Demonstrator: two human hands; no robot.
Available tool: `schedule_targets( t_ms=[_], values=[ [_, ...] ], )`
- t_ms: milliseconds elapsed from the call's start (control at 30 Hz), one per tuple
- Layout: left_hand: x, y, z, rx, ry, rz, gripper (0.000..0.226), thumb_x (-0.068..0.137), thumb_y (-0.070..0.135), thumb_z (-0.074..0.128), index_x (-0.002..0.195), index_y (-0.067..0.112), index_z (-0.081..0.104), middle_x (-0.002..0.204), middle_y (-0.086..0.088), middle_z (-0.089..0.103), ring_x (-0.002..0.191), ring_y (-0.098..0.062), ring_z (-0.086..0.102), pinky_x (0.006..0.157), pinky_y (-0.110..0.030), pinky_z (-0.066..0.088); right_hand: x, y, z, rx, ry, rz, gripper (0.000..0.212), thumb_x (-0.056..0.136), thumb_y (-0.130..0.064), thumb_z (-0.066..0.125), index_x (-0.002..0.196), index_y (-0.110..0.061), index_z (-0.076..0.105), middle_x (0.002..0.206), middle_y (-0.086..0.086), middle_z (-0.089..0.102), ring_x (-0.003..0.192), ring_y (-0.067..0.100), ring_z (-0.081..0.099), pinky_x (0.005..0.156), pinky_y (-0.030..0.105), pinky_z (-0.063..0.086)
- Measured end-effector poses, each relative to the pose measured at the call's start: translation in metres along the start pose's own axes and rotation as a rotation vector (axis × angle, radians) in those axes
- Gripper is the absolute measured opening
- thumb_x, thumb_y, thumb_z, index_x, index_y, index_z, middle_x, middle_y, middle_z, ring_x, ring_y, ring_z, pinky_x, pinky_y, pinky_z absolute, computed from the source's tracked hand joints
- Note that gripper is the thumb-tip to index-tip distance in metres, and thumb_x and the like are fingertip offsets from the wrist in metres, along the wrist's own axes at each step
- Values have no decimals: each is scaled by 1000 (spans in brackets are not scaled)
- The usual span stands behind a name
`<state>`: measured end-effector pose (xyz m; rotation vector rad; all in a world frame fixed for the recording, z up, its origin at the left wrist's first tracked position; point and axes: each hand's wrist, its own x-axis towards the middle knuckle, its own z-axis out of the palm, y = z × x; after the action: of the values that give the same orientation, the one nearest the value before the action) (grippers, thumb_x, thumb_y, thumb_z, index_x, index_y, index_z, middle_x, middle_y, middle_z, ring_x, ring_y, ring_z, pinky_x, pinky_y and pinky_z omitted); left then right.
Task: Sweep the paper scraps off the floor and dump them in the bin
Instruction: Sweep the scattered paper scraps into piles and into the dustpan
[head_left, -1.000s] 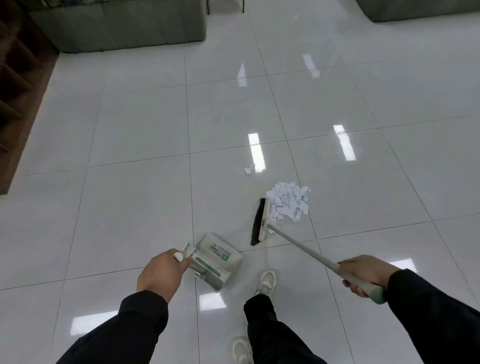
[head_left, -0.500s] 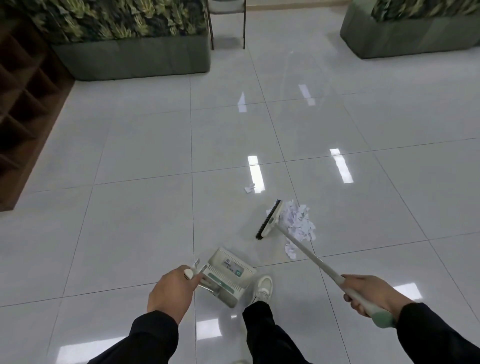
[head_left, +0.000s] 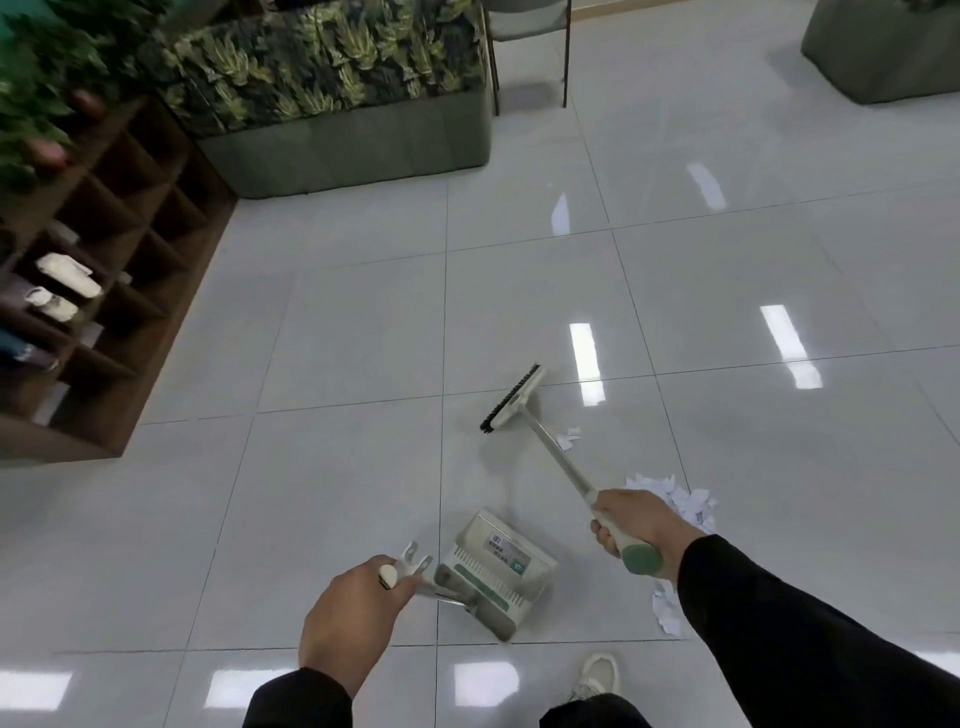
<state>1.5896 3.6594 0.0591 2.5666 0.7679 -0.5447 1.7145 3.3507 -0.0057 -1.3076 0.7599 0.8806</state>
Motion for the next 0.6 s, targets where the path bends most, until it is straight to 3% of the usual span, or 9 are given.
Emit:
schedule_targets(
  t_ms=[100, 200, 333, 433, 500, 600],
  values=[
    [42, 27, -18, 27, -1, -3, 26, 93, 64, 57, 88, 39, 63, 74, 12, 65, 70, -7, 62, 61, -26, 47, 38, -56, 25, -10, -32, -5, 18, 97, -7, 55, 111, 4, 56, 80, 17, 56, 49, 18, 51, 41, 22, 46],
    [75, 47, -32, 48, 1, -1, 37, 91, 72, 53, 86, 37, 63, 72, 10, 65, 68, -7, 60, 59, -26, 45, 74, -99, 52, -32, -68, 11, 16, 100, -7, 53, 112, 2, 53, 79, 16, 54, 50, 18, 52, 40, 22, 46],
    [129, 60, -47, 75, 15, 35, 44, 89, 78, 47, 90, 38, 64, 72, 9, 66, 70, -6, 62, 63, -26, 49, 130, -143, 85, -38, -59, 80, 11, 102, -7, 49, 97, 0, 55, 96, 19, 53, 59, 22, 52, 41, 20, 47],
    [175, 62, -59, 78, -3, 75, 42, 87, 82, 47, 89, 43, 64, 72, 10, 68, 69, -5, 64, 63, -27, 51, 163, -151, 93, -88, 12, 94, 11, 100, -3, 50, 90, -1, 54, 96, 19, 55, 63, 22, 54, 44, 23, 47],
    [204, 67, -67, 110, -44, 83, 44, 87, 81, 47, 88, 41, 65, 74, 10, 68, 71, -6, 64, 66, -28, 53, 166, -147, 83, -140, 58, 105, 4, 98, -5, 52, 97, -2, 54, 87, 14, 59, 60, 18, 57, 45, 23, 48],
    [253, 86, -76, 115, -81, 152, 43, 90, 75, 49, 92, 36, 66, 79, 10, 68, 77, -8, 63, 68, -29, 52, 147, -130, 56, -89, 97, 160, 18, 97, -6, 49, 102, 7, 60, 81, 17, 61, 48, 18, 51, 43, 24, 42]
  ],
)
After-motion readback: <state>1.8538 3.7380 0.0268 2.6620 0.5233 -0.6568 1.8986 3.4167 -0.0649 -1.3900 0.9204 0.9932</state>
